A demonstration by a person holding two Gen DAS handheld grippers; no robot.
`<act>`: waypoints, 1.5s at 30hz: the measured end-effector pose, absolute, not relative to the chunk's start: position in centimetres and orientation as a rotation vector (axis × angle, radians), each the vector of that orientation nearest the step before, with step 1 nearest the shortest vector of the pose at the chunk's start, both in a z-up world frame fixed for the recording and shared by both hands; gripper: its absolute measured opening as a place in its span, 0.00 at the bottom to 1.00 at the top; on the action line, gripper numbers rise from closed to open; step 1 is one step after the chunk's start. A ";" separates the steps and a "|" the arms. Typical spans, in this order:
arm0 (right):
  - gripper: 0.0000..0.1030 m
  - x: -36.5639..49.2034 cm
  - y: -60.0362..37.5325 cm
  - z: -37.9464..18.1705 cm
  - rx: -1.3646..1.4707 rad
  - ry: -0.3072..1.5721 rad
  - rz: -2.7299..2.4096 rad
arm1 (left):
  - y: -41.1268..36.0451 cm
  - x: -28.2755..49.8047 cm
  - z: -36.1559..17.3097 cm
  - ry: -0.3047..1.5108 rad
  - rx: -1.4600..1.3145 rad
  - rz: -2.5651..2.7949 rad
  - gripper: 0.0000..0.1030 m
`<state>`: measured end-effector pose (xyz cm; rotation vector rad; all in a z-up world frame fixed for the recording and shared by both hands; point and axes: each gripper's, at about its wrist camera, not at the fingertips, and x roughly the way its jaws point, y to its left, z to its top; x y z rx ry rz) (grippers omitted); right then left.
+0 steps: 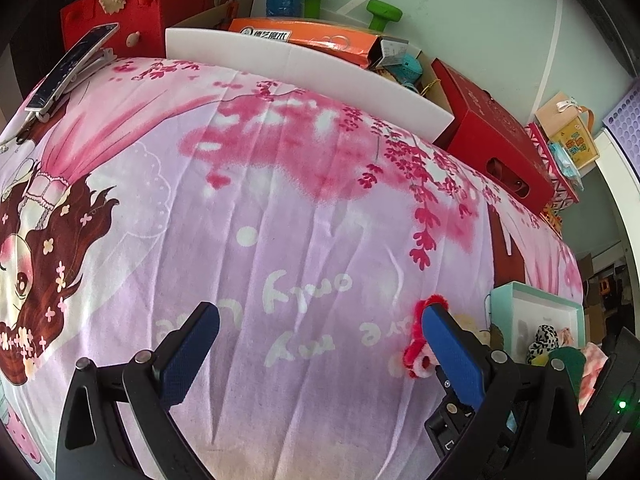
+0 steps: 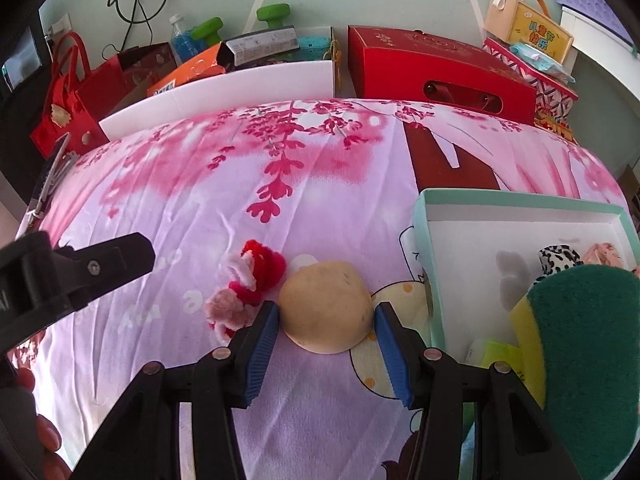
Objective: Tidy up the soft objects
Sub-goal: 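Grasp the beige puff with the right tool while the left tool grasps the red-white hair tie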
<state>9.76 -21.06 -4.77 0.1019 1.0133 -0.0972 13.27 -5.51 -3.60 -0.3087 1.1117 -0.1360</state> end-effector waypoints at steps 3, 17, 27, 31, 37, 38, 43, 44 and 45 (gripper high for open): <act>0.53 10.0 -21.0 -5.1 0.095 1.021 -0.097 | -5.5 13.5 -4.1 1.118 -0.305 -0.127 0.98; 0.50 10.0 -20.8 -5.1 0.090 1.014 -0.088 | -6.7 13.8 -5.1 1.153 -0.291 -0.155 0.98; 0.48 9.9 -20.3 -4.8 0.101 1.013 -0.051 | -6.7 13.6 -5.1 1.158 -0.290 -0.154 0.98; 0.47 9.7 -20.6 -4.5 0.119 1.020 -0.048 | -6.9 13.5 -5.0 1.157 -0.289 -0.171 0.98; 0.47 9.0 -21.5 -3.6 0.132 1.017 -0.068 | -7.3 13.5 -4.7 1.154 -0.300 -0.203 0.98; 0.47 8.9 -21.6 -3.5 0.129 1.020 -0.076 | -7.4 13.5 -4.7 1.152 -0.300 -0.208 0.98; 0.47 8.3 -22.4 -2.7 0.137 1.024 -0.103 | -8.1 13.4 -4.6 1.154 -0.308 -0.249 0.97; 0.47 8.2 -22.6 -2.6 0.141 1.022 -0.108 | -8.2 13.4 -4.6 1.153 -0.312 -0.259 0.97; 0.47 8.1 -22.8 -2.5 0.144 1.021 -0.111 | -8.4 13.4 -4.5 1.152 -0.316 -0.269 0.96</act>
